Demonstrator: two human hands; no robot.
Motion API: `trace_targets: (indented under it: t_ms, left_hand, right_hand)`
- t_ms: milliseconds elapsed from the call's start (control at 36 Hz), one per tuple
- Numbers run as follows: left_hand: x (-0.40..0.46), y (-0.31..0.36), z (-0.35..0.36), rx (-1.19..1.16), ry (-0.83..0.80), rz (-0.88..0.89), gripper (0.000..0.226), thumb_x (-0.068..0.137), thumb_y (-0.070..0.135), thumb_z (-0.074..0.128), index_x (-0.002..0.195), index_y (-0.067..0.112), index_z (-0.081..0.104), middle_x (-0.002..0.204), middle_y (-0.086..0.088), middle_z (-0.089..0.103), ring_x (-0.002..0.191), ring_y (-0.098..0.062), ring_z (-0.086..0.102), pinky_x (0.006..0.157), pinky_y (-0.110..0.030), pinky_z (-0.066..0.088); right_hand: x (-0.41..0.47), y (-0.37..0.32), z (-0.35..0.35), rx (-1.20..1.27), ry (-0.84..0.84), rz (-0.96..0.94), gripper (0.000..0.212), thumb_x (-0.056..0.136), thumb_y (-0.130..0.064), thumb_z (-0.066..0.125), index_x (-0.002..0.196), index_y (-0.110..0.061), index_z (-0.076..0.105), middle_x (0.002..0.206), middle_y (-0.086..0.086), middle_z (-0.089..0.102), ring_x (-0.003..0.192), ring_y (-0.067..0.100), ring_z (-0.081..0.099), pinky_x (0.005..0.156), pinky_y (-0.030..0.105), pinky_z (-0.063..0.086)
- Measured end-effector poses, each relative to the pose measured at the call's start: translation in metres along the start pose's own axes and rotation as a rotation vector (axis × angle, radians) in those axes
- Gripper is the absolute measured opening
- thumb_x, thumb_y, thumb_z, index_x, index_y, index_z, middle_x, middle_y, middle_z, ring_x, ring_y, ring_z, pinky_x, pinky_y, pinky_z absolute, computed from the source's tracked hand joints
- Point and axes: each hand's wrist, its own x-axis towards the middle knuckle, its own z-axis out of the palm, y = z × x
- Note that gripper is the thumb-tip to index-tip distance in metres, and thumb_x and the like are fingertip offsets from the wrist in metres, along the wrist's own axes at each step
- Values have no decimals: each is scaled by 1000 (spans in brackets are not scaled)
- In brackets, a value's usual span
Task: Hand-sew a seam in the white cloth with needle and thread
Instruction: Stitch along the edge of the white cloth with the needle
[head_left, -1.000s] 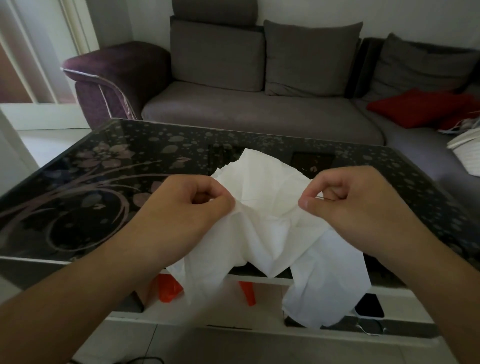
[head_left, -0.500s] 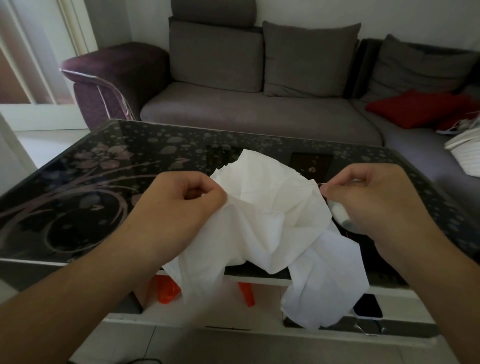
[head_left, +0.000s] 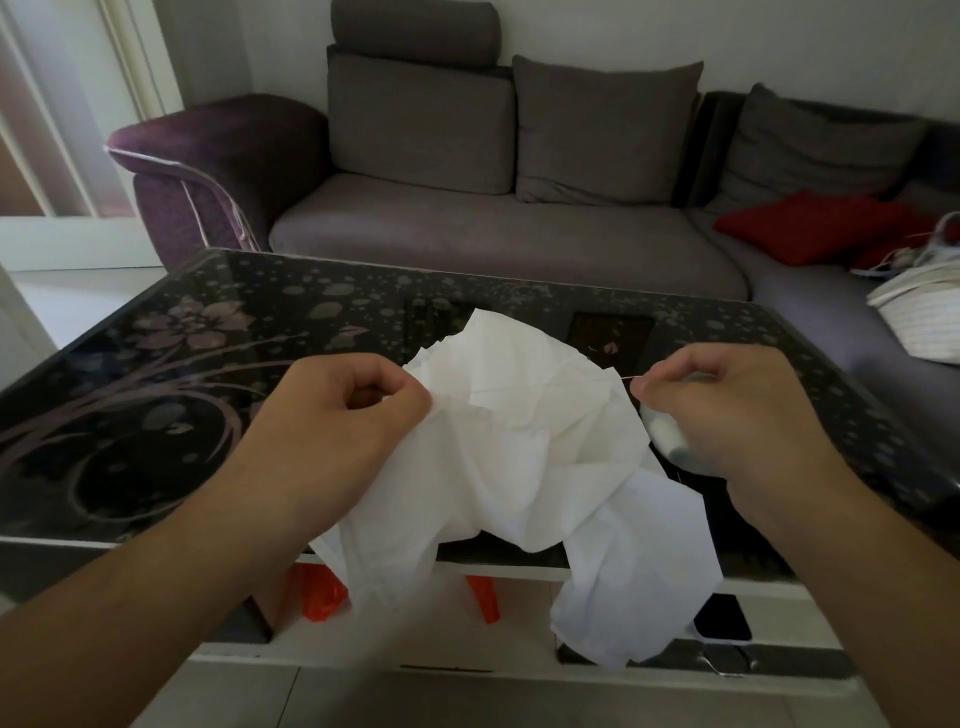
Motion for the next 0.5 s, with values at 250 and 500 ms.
trace_targets:
  t_ms: [250, 500]
  left_hand:
    - [2, -1, 0, 4, -22, -17, 17, 98, 31, 65, 88, 28, 78, 88, 14, 73, 86, -7, 66, 69, -22, 45]
    - [2, -5, 5, 15, -33, -10, 17, 98, 30, 66, 87, 28, 78, 84, 18, 71, 83, 6, 63, 68, -20, 44]
  right_hand:
    - [9, -8, 4, 214, -128, 111, 13, 96, -10, 66, 98, -22, 70, 61, 2, 56, 45, 10, 46, 43, 25, 38]
    - [2, 9, -11, 487, -125, -38, 24, 94, -11, 50, 103, -10, 72, 57, -8, 46, 45, 6, 39, 45, 24, 33]
